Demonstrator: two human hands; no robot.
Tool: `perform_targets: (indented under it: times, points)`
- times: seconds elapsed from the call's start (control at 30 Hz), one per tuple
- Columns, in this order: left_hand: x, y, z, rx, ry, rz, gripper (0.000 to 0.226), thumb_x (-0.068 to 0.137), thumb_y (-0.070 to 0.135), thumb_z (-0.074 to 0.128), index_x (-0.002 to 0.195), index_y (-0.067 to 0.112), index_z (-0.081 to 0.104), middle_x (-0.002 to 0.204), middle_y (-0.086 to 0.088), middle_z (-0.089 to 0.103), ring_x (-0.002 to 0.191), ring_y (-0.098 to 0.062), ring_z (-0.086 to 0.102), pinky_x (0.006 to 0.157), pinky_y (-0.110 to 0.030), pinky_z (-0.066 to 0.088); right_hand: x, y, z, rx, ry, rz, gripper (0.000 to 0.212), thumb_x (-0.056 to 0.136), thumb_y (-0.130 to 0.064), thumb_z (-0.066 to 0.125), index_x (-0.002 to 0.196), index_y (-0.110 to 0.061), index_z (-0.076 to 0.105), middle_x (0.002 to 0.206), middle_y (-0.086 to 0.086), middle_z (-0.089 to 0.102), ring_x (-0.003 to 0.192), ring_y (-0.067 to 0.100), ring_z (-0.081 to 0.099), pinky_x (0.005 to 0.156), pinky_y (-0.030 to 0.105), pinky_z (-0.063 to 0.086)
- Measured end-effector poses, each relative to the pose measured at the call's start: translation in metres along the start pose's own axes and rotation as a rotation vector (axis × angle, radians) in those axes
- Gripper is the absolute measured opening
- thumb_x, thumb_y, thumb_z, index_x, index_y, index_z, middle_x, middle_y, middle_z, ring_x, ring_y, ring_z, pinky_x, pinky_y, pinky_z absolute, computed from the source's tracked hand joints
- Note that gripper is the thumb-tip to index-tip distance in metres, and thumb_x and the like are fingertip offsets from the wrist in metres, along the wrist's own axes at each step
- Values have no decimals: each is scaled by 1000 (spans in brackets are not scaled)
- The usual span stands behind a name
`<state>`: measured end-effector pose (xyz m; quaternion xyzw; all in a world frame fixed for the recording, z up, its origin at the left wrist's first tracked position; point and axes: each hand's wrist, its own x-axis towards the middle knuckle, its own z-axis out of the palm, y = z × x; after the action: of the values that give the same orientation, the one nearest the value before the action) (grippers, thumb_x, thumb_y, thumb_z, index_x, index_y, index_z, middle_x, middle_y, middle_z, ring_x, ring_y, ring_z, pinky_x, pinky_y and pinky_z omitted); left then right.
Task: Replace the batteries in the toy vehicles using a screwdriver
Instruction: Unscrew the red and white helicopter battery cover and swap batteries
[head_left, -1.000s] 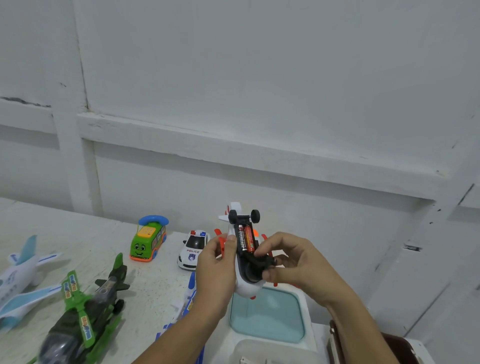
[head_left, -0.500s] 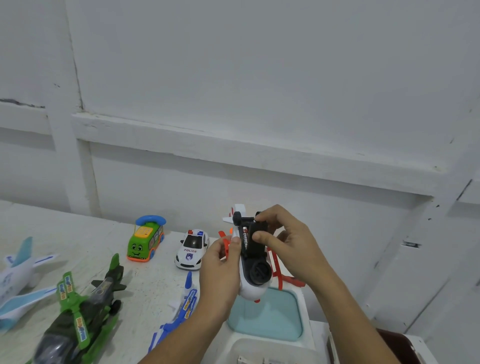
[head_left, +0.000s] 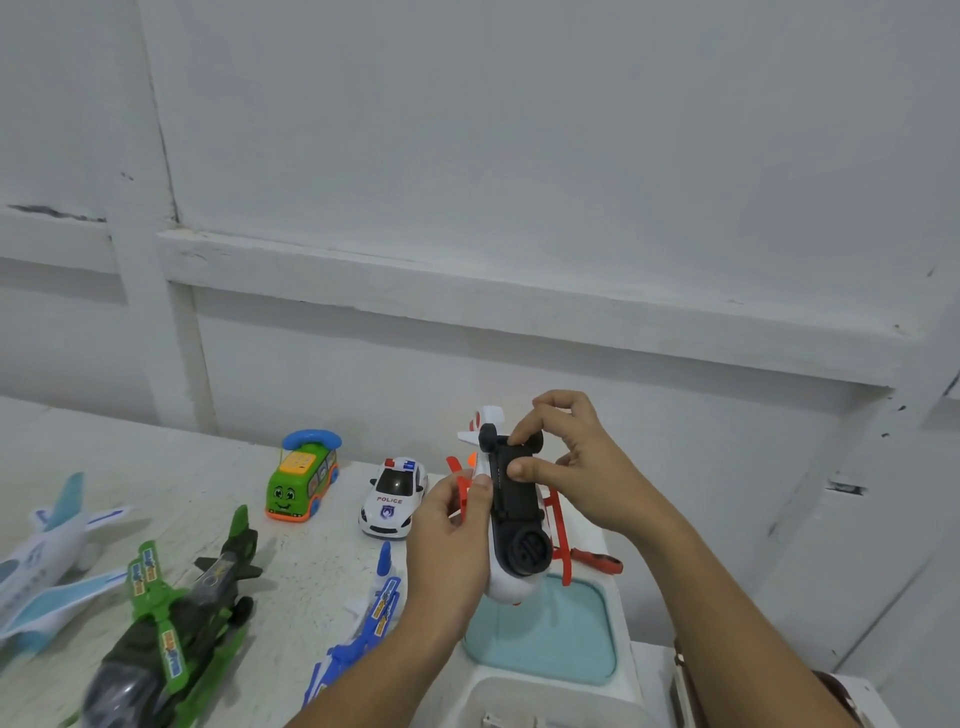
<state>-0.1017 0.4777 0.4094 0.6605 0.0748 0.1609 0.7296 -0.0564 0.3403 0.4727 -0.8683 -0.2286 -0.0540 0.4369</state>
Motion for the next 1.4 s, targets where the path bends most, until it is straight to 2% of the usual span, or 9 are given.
perform_targets:
  times: [0.13, 0.27, 0.43, 0.57, 0.73, 0.87, 1.07, 1.3, 1.4]
  points:
    - [-2, 0, 2, 8, -9, 26, 13, 98, 31, 53, 89, 34, 62, 87, 13, 69, 83, 0, 64, 70, -17, 51, 0, 2, -1, 15, -18, 5, 18, 84, -19, 74, 91, -30, 62, 120, -19, 39, 105, -6, 49, 95, 24, 46]
    - [-4, -1, 4, 8, -12, 50, 18, 98, 29, 54, 84, 35, 63, 79, 17, 69, 76, 8, 63, 67, -16, 50, -3, 5, -1, 87, -5, 23, 20, 84, -17, 73, 88, -33, 62, 118, -22, 46, 100, -10, 52, 86, 10, 38]
    - [-4, -1, 11, 14, -10, 79, 19, 97, 27, 55, 85, 36, 65, 78, 17, 71, 76, 4, 66, 72, -23, 55, -6, 9, -4, 243, -31, 66, 29, 86, -13, 71, 94, -37, 58, 119, -9, 53, 101, 13, 64, 86, 32, 57]
    - [-5, -3, 15, -2, -64, 74, 15, 97, 28, 54, 91, 32, 67, 83, 16, 72, 78, 0, 68, 77, -32, 57, -6, 14, -13, 411, -51, 104, 43, 84, -3, 71, 108, -32, 49, 118, 4, 51, 91, 23, 68, 69, 27, 58]
    - [-7, 0, 20, -123, -189, 45, 35, 79, 43, 59, 103, 19, 68, 88, 5, 75, 83, -12, 72, 73, -28, 59, -4, 27, -21, 580, -12, 159, 57, 72, -15, 79, 115, -31, 44, 121, 10, 52, 91, 27, 64, 73, 29, 57]
    - [-7, 0, 24, -165, -221, 17, 42, 66, 34, 72, 105, 20, 66, 88, 9, 76, 82, -11, 73, 69, -23, 58, -2, 39, -22, 650, -15, 168, 54, 65, -20, 83, 109, -27, 53, 120, 8, 54, 84, 24, 63, 69, 30, 53]
    - [-4, -7, 32, -172, -109, -57, 25, 81, 11, 75, 105, 14, 67, 88, -3, 76, 83, -24, 73, 79, -39, 60, 5, 59, -28, 816, -70, 228, 45, 63, -8, 85, 101, -15, 60, 113, 16, 60, 90, 32, 64, 76, 42, 54]
    - [0, -15, 39, -155, -29, -95, 21, 82, 10, 75, 101, 14, 66, 95, -13, 74, 81, -27, 73, 74, -41, 60, 8, 100, -28, 786, -136, 377, 35, 75, -19, 77, 106, -13, 60, 101, 13, 69, 85, 25, 66, 79, 41, 54]
    - [-1, -18, 38, -151, 1, -114, 20, 83, 9, 73, 99, 16, 64, 97, -15, 72, 83, -31, 71, 74, -43, 59, 7, 135, -23, 431, -69, 500, 28, 85, -28, 74, 107, -18, 60, 107, 6, 66, 89, 21, 65, 74, 34, 54]
